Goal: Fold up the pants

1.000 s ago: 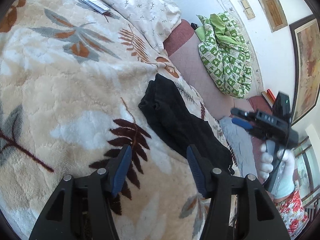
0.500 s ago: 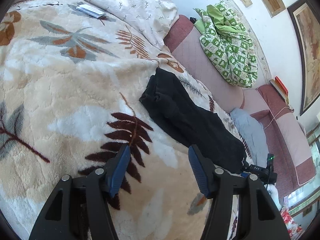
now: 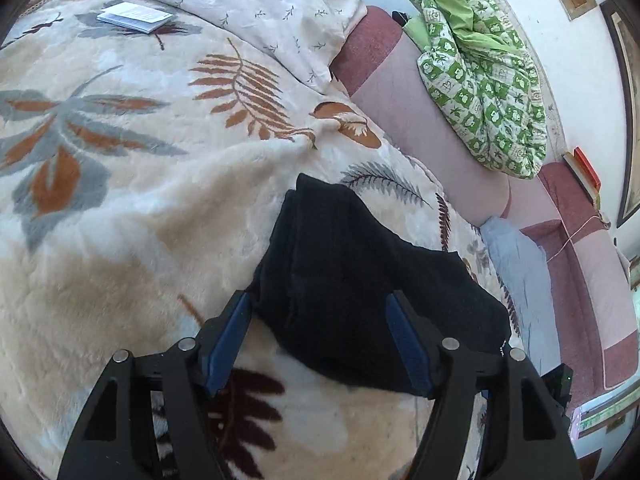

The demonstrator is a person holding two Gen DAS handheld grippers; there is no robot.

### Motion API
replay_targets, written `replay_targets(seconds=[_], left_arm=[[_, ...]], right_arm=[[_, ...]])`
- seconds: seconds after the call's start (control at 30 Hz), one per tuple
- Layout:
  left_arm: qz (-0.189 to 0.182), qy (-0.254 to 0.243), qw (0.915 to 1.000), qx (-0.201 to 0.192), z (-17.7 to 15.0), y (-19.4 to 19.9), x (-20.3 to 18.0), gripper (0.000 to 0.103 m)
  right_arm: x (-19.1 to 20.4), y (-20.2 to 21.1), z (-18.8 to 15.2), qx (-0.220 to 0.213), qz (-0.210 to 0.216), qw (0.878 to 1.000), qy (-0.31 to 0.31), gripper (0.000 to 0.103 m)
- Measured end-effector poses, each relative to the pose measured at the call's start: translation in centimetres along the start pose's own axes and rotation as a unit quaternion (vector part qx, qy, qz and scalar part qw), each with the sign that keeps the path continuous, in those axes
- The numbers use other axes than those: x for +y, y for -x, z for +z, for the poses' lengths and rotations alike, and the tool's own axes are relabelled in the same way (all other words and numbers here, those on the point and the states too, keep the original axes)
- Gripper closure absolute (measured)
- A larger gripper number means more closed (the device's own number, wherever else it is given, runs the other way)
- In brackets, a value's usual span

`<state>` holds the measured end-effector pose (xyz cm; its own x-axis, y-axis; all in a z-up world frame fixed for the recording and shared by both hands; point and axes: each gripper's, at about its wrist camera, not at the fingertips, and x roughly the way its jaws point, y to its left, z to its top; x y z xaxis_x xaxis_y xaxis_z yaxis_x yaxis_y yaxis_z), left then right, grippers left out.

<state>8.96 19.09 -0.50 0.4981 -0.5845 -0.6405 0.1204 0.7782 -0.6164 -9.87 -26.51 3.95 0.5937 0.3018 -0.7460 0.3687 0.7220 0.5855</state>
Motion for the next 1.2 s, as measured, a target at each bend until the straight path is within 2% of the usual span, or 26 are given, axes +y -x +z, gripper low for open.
replay_targets(seconds=[0.17, 0.33, 0.4, 0.43, 0.47, 0.57, 0.67, 0.7, 0.73, 0.77, 0.8, 0.87, 1.0, 1.2], left_arm=[[0.004, -0.018, 0.9998, -0.006, 0.5, -1.8, -0.8, 0.017], [0.017, -0.041, 0.999, 0.007, 0.6, -2.7, -1.9, 0.015], [0.018, -0.054, 0.9981, 0.021, 0.5, -2.9, -2.1, 0.046], [0.013, -0.052, 0.9977, 0.041, 0.5, -3.4, -1.9, 0.078], [0.005, -0.044, 0.9976, 0.053, 0.4, -3.8, -1.6, 0.078], [0.0, -0.037, 0.9981, 0.049, 0.3, -3.7, -1.4, 0.079], [0.002, -0.024, 0.9984, 0.051, 0.5, -3.7, -1.7, 0.08], [0.006, -0.025, 0.9983, 0.052, 0.5, -3.6, -1.8, 0.08], [0.01, -0.027, 0.9982, 0.053, 0.5, -3.4, -2.1, 0.081], [0.013, -0.029, 0.9981, 0.053, 0.5, -3.2, -2.3, 0.081], [0.015, -0.029, 0.9981, 0.052, 0.5, -2.9, -2.6, 0.081], [0.011, -0.027, 0.9985, 0.048, 0.6, -1.9, -3.1, 0.082], [-0.001, -0.025, 0.9992, 0.033, 0.3, 1.1, -4.3, 0.082], [-0.007, -0.02, 0.9997, 0.015, -1.8, 5.2, -4.6, 0.082]], right_arm=[[-2.6, 1.6, 0.5, -0.052, -0.01, 0.997, -0.063, 0.044], [-6.0, 3.5, 1.9, -0.092, -0.011, 0.985, -0.146, 0.044], [-7.0, 3.7, 2.3, -0.099, 0.002, 0.98, -0.171, 0.044], [-7.3, 3.6, 2.5, -0.1, 0.007, 0.979, -0.177, 0.044], [-7.2, 3.5, 2.9, -0.101, 0.005, 0.979, -0.176, 0.041], [-6.1, 2.5, 4.0, -0.11, -0.006, 0.981, -0.159, 0.032], [-5.4, 1.1, 5.1, -0.117, -0.021, 0.981, -0.152, 0.031], [-5.5, 0.8, 5.4, -0.117, -0.024, 0.981, -0.152, 0.035], [-5.5, 0.6, 5.6, -0.114, -0.034, 0.982, -0.15, 0.061], [-5.6, 0.6, 5.7, -0.11, -0.04, 0.982, -0.148, 0.073], [-6.0, 0.6, 5.7, -0.104, -0.02, 0.982, -0.156, 0.081], [-6.1, 1.1, 5.5, -0.106, -0.01, 0.981, -0.162, 0.082], [-4.1, 3.1, 4.7, -0.111, -0.009, 0.986, -0.123, 0.082], [-2.1, 5.4, 2.5, -0.102, 0.005, 0.99, -0.102, 0.082]])
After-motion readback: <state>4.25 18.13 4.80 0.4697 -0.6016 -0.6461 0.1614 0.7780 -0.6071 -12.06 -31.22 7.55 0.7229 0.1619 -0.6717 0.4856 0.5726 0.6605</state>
